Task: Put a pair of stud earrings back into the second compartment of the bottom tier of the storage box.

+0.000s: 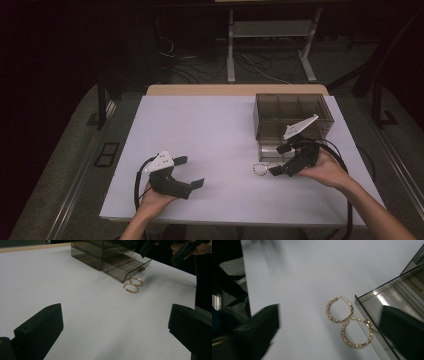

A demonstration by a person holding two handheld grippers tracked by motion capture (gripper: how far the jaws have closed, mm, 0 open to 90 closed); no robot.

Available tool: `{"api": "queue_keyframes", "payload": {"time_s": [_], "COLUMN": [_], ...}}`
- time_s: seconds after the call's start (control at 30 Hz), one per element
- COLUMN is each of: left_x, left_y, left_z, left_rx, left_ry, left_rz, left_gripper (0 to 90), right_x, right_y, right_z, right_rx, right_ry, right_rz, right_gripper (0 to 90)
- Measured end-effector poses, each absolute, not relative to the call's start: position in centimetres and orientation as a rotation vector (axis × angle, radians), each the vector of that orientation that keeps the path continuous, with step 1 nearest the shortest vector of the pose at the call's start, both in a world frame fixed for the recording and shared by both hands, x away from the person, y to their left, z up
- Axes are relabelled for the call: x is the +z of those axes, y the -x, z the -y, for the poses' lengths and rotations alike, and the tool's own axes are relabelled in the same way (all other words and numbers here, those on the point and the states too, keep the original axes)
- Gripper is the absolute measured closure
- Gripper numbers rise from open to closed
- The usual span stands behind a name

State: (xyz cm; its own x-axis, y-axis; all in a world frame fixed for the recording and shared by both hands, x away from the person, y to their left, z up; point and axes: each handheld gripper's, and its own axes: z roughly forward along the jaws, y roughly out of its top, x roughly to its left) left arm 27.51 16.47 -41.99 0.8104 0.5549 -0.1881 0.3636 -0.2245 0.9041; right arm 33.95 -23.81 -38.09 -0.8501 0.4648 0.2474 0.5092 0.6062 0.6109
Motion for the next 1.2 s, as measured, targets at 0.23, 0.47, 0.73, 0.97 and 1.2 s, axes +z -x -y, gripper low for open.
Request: {"api": "queue_keyframes", "payload": {"time_s": [0.23,0.47,0.73,0.97,1.2], "left_x": [-42.0,-42.0,-42.0,-42.0,-42.0], "left_y": [-27.5,-27.5,-27.4,-27.4,-27.4], "left_z": [-16.6,-16.5,-16.5,-16.4,-16.4], "left_rx": [0.207,0.207,0.209,0.209,0.21], "left_ry": [-1.839,-1.841,-1.843,-1.846,-1.85], "left_rz": [-0.702,-0.702,-0.699,-0.698,-0.697], "left_gripper": [0.0,0.0,0.0,0.0,0.0], "right_x": [-38.8,-39.5,-40.5,-41.4,-42.2], "right_y": [-33.8,-33.7,-33.6,-33.6,-33.7], "right_z": [22.2,21.1,20.1,19.5,19.0], "right_rx": [-1.045,-1.02,-0.998,-0.974,-0.95], "right_ry": [0.796,0.765,0.735,0.716,0.695], "right_rz": [2.768,2.789,2.815,2.827,2.853], "right_gripper": [1.3,1.3,1.3,1.3,1.3]}}
